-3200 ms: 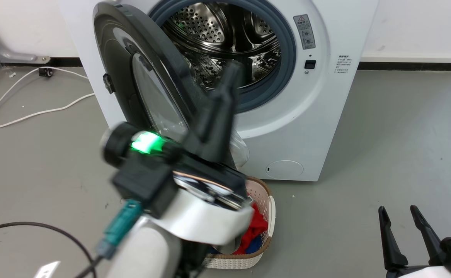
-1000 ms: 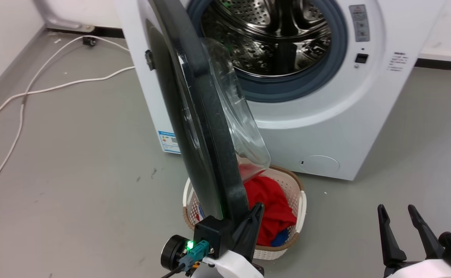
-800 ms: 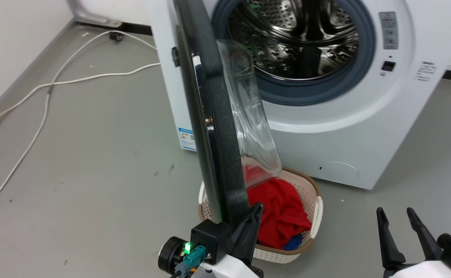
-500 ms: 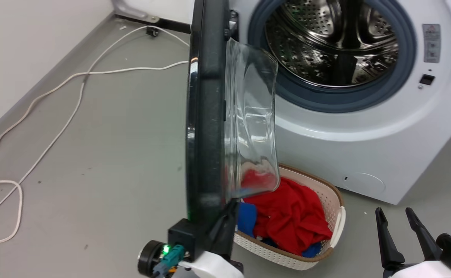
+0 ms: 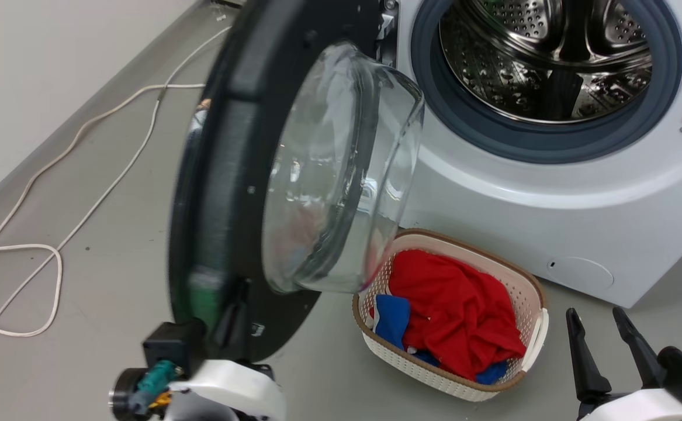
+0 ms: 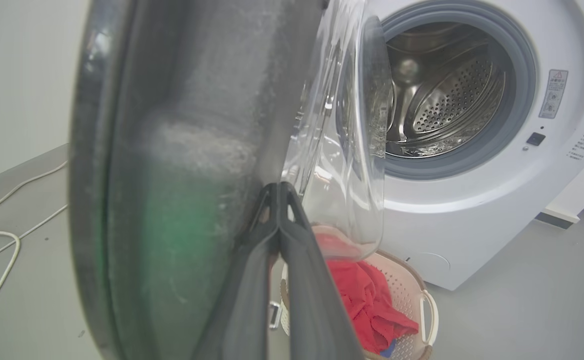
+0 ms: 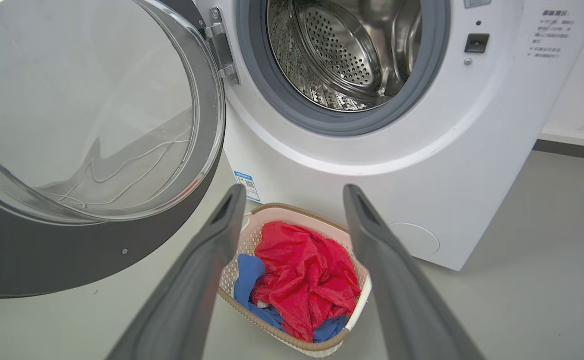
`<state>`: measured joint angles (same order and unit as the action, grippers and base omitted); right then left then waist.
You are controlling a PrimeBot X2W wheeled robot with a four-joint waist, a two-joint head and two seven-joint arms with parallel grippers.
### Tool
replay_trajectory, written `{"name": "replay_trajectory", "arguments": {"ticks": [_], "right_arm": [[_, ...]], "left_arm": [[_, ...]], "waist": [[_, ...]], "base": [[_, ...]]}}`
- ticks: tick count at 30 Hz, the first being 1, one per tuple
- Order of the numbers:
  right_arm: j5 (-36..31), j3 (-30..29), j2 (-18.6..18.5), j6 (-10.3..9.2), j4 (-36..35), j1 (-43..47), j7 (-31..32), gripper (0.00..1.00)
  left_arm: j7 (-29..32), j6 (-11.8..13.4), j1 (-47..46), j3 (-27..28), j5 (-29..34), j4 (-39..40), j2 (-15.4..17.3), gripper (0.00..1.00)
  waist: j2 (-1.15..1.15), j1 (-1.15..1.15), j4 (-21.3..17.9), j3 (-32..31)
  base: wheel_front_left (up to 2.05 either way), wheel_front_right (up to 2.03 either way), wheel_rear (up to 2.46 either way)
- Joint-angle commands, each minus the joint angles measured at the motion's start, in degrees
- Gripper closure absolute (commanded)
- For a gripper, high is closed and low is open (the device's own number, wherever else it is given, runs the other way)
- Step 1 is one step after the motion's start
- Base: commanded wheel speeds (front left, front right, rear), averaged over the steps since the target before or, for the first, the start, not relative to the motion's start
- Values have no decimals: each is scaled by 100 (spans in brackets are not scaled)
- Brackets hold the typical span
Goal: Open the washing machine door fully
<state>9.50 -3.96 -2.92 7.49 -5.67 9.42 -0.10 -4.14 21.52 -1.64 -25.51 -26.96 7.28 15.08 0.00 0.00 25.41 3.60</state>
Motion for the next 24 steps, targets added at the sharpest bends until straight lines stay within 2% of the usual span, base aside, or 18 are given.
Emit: {"name": "replay_trajectory", "arguments": {"ticks": [1,9,17,24], "right_arm": [[-31,4,2,0,-44,-69,11,0],[-195,-30,-2,1,-280,-210,211,0],[-175,-24,-229,1,-493,-401,335,0],[-146,-21,-415,1,-604,-575,384,0]], "left_arm": [[-44,63,-77,152,-18,-56,90,100],[-410,44,-101,1071,-418,-236,475,100],[-636,-56,-254,1892,-880,-484,793,100],[-784,-467,-561,2449,-1335,-981,1042,100]], "waist": [[0,0,-44,70],[0,0,-260,552],[0,0,-454,1056],[0,0,-576,1445]], "base": [[0,0,0],[0,0,0],[0,0,0],[0,0,0]]}}
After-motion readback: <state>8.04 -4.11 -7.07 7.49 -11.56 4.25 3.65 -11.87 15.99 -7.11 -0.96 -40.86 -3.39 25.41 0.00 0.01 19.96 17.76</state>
